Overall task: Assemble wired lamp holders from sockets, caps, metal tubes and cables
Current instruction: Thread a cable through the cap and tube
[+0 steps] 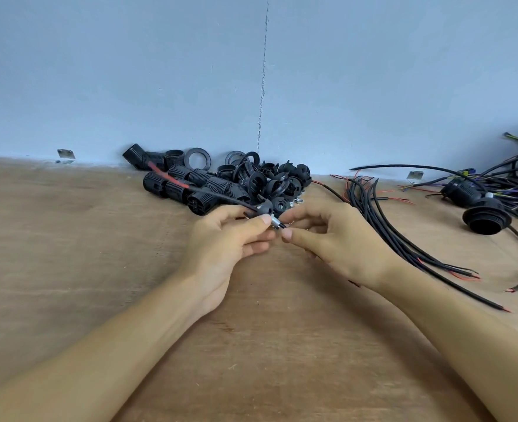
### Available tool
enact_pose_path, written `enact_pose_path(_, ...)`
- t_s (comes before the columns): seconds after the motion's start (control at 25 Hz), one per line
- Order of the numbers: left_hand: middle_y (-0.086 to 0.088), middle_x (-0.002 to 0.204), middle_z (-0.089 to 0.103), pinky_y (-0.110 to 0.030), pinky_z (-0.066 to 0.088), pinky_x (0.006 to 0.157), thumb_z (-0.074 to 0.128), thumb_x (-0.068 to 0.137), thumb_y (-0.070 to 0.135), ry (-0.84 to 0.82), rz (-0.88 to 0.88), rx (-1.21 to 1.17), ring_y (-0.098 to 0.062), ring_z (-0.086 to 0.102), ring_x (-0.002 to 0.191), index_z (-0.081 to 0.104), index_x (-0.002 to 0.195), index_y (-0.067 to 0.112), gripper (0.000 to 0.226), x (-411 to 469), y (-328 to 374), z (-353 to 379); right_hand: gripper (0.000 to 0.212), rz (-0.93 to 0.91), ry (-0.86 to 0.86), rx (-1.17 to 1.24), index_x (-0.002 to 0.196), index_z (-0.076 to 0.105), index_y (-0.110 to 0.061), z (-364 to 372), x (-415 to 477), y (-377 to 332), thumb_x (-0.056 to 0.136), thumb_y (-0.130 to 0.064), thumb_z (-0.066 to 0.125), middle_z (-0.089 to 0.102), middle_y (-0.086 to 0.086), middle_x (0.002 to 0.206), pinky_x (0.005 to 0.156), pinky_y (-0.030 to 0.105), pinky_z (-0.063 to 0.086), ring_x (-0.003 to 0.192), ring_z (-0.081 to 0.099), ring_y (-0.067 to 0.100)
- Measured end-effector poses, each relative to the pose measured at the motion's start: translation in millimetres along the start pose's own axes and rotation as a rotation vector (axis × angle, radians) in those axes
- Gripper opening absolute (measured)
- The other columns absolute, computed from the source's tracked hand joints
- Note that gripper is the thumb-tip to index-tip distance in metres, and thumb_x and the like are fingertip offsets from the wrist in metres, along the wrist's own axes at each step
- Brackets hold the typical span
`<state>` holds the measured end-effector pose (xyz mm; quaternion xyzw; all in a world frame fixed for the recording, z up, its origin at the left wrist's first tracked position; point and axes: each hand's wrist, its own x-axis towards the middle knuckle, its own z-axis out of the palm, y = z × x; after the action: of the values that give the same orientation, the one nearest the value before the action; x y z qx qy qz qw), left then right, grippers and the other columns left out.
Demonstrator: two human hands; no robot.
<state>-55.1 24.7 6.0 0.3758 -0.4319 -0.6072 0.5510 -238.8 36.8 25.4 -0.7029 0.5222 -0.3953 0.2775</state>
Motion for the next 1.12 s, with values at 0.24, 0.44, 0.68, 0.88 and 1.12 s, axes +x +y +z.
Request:
enact_pose_path(0.24,-0.014,0.091,0.078,-0.028,0.062,0.069,0.085,0.071,0.014,0.011,0.002,-0.082,-0.027,0.077,0.081,0.062,0.104,0.007,0.04,3,5,-4,0.017,-0.121,0.04,-0.235,0.105,0.074,-0.034,-5,0,4,0.091,-0.023,0.073,0.07,-0.014,0.083,0.072,0.017,0.048,0.072,0.061,0.003)
enact_pose_path(0.44,-0.012,0.086,0.077,-0.028,0.062,0.071,0.083,0.063,0.019,-0.03,0.022,-0.038,-0.023,0.075,0.076,0.073,0.099,0.006,0.04,3,5,-4,0.022,-0.162,0.062,-0.338,0.112,0.074,-0.031,1,-1,8,0.092,-0.023,0.072,0.068,-0.022,0.081,0.071,0.007,0.041,0.078,0.061,-0.002)
enact_pose_path(0.68,-0.013,0.091,0.078,-0.031,0.063,0.075,0.083,0.066,0.013,0.041,-0.016,-0.178,-0.029,0.078,0.089,0.074,0.101,0.002,0.038,7,9,-12,0.014,-0.077,0.186,-0.4,0.102,0.075,-0.031,-10,4,19,0.092,-0.023,0.071,0.062,-0.028,0.068,0.063,0.002,0.037,0.067,0.056,-0.012)
enact_pose_path(0.88,-0.013,0.089,0.077,-0.031,0.063,0.079,0.081,0.077,0.008,0.121,0.013,-0.226,-0.032,0.077,0.095,0.07,0.11,-0.004,0.037,10,9,-14,0.012,-0.032,0.228,-0.464,0.1,0.073,-0.031,-15,8,25,0.093,-0.022,0.067,0.063,-0.025,0.078,0.064,0.002,0.036,0.072,0.054,-0.016)
enact_pose_path(1.12,-0.016,0.095,0.078,-0.032,0.063,0.084,0.081,0.068,0.013,0.005,-0.003,-0.167,-0.031,0.076,0.099,0.078,0.092,0.004,0.025,5,5,-9,0.05,0.001,0.15,-0.408,0.128,0.06,-0.034,-10,3,17,0.083,-0.05,0.074,0.065,-0.015,0.108,0.093,0.023,0.046,0.099,0.059,0.003)
